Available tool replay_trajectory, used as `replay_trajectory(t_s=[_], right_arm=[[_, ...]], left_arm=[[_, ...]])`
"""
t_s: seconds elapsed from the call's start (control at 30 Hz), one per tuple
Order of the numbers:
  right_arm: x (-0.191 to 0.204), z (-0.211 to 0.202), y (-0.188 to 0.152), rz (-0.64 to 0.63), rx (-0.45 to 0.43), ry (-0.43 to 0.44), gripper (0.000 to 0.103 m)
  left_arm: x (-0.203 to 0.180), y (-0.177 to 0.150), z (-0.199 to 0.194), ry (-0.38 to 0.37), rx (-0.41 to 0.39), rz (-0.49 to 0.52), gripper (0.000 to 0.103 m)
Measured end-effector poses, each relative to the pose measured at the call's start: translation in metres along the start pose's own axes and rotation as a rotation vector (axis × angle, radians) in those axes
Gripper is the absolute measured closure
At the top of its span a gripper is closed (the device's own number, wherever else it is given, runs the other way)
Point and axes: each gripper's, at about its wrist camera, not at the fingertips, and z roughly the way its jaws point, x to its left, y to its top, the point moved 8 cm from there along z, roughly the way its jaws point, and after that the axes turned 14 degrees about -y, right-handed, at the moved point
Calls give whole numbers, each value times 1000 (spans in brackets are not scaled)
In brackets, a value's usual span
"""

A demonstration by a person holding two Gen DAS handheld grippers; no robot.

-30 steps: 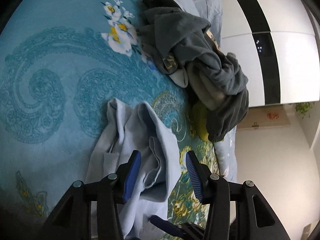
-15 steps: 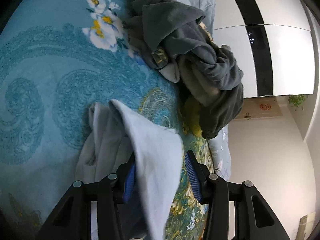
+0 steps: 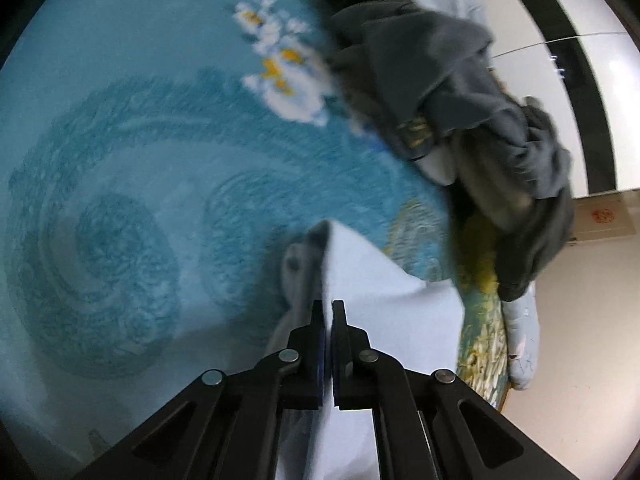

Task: Fold clothes

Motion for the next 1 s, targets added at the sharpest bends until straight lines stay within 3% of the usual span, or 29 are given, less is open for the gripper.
replay_trajectory(t_s=[0.07,0.1,0.17,0.2,0.23,0.33,0.43,0.53,0.57,0.6,0.63,0.67,0.87,1.0], right_arm=[[-17,-22,3,58,-64,15,56],[-32,-30,2,102,-88,1,51],[-68,-40,-1,204,-119,-36,49],[-87,-39,-4,260,-114,-54,49],[-108,-34,-7,320,-96,-72,49],[-149,-17,-19,436,-59,-70,49],[-136,-5,-35,533,-19,53,49],[-131,-3,-35,571,-15,77,49],[-130,-3,-34,581,-15,80,58],[-129,-2,-33,590,-16,82,68],[-128,-2,-32,600,-17,85,84],[-126,-2,-31,609,-17,87,87],[-202,-76,30,491,-176,-102,90],[-247,-88,54,477,-153,-171,90]], left_arm=[[1,-1,-2,-30,5,-31,96],[-1,-2,-3,-55,7,-47,93],[-2,-5,-6,-69,8,-56,73],[0,-4,-5,-53,4,-58,51],[3,-3,-4,-23,-2,-59,41],[8,-4,3,31,7,-41,41],[11,-5,13,43,34,-38,40],[12,-2,16,10,37,-45,44],[12,-2,16,-11,42,-55,49],[12,-2,17,-31,47,-66,71],[12,-3,18,-44,52,-74,84],[12,-3,17,-46,53,-73,86],[-12,-13,2,-103,58,-44,94],[-22,-24,12,-56,98,6,93]])
